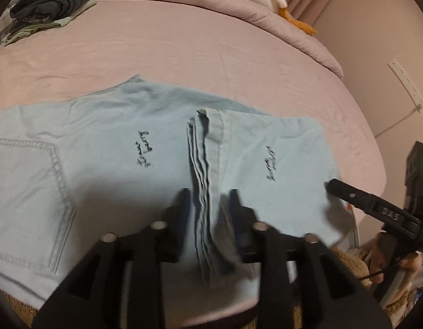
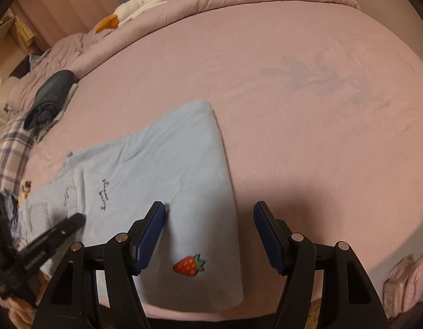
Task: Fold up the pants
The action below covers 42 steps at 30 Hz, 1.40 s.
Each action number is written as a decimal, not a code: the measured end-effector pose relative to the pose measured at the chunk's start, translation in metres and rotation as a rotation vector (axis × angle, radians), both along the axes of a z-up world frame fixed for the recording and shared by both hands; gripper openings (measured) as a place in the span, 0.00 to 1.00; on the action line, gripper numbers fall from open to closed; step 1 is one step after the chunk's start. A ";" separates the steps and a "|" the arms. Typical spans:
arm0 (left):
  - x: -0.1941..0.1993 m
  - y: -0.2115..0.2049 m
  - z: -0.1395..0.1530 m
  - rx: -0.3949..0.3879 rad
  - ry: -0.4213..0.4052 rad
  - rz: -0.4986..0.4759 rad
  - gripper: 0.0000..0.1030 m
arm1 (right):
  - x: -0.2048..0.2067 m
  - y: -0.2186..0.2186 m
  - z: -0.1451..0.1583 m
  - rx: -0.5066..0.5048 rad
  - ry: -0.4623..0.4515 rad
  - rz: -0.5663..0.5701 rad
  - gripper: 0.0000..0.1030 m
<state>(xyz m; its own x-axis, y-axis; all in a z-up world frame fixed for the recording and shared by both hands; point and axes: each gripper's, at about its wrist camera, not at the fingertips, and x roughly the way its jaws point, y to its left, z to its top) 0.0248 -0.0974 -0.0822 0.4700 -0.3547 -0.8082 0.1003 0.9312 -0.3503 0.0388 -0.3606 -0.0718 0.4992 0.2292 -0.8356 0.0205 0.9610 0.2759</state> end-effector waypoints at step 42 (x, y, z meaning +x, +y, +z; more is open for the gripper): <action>-0.026 -0.004 -0.019 -0.022 -0.015 -0.032 0.20 | -0.043 0.007 -0.018 -0.069 -0.074 -0.074 0.31</action>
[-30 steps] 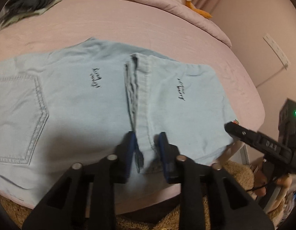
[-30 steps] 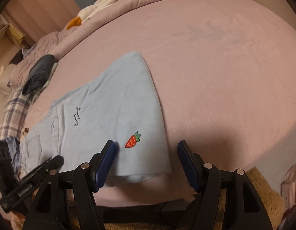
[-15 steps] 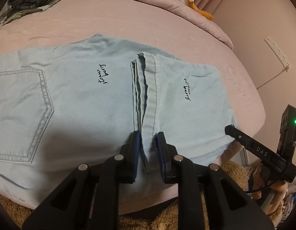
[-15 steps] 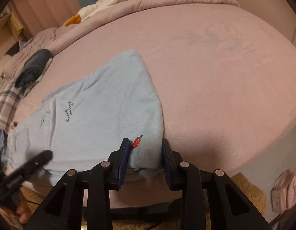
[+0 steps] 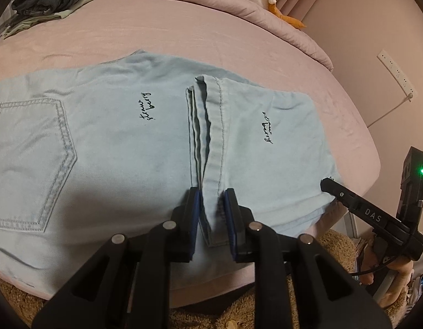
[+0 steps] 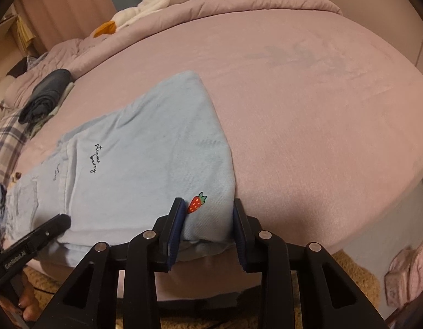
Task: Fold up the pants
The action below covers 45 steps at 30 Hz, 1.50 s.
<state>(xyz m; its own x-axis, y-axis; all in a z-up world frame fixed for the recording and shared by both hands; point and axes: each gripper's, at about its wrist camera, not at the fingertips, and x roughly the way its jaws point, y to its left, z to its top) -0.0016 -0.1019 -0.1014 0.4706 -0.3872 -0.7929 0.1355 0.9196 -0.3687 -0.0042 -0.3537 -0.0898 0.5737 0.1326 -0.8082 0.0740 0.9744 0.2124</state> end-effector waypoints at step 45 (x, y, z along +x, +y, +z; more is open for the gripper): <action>-0.079 0.240 0.042 -0.010 -0.073 0.718 0.96 | 0.009 0.125 0.043 0.051 -0.070 0.218 0.88</action>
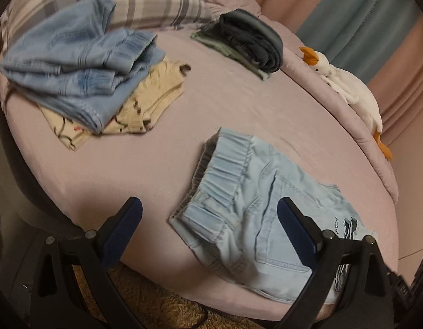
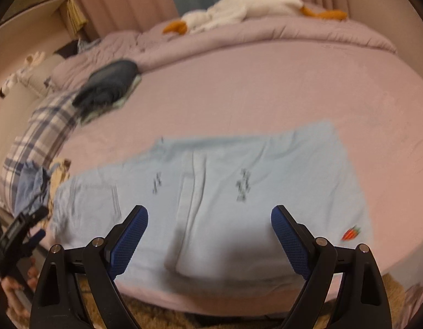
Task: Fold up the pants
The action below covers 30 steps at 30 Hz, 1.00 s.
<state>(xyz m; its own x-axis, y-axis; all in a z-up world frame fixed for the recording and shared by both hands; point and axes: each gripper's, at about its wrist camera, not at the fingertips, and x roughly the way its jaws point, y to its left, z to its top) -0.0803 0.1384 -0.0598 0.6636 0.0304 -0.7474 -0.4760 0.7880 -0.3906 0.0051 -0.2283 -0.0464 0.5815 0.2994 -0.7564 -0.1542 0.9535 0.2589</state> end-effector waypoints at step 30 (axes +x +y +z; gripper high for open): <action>0.008 -0.012 -0.016 -0.113 0.004 -0.076 0.35 | 0.000 0.009 -0.010 -0.018 0.050 0.007 0.88</action>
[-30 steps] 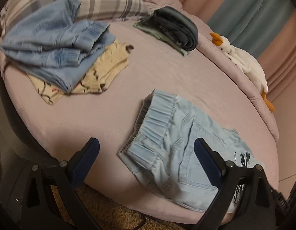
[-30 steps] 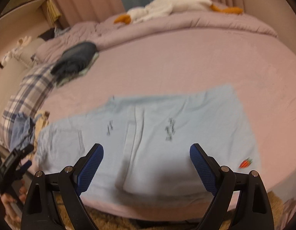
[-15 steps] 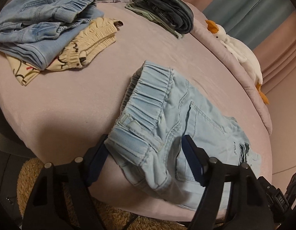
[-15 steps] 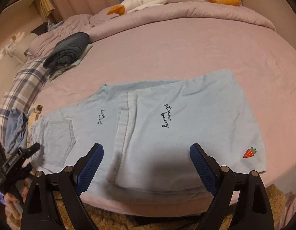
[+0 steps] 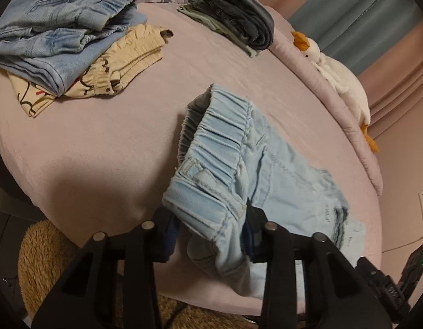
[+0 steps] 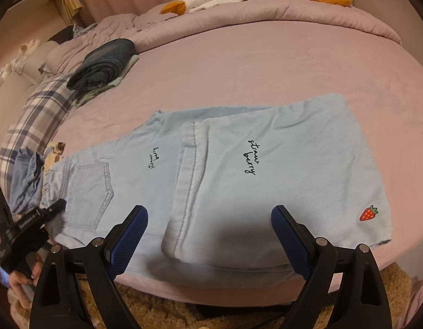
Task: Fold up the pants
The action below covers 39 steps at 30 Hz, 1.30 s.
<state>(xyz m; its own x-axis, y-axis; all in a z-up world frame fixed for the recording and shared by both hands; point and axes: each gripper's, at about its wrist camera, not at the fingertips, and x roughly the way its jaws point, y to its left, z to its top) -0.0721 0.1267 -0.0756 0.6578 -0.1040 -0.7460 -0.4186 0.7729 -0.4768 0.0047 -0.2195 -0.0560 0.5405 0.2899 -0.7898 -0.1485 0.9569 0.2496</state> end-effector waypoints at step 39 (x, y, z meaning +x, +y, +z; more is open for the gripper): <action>0.075 -0.276 0.038 0.061 -0.078 -0.787 0.78 | -0.027 -0.127 -0.001 0.134 -0.010 -0.301 0.88</action>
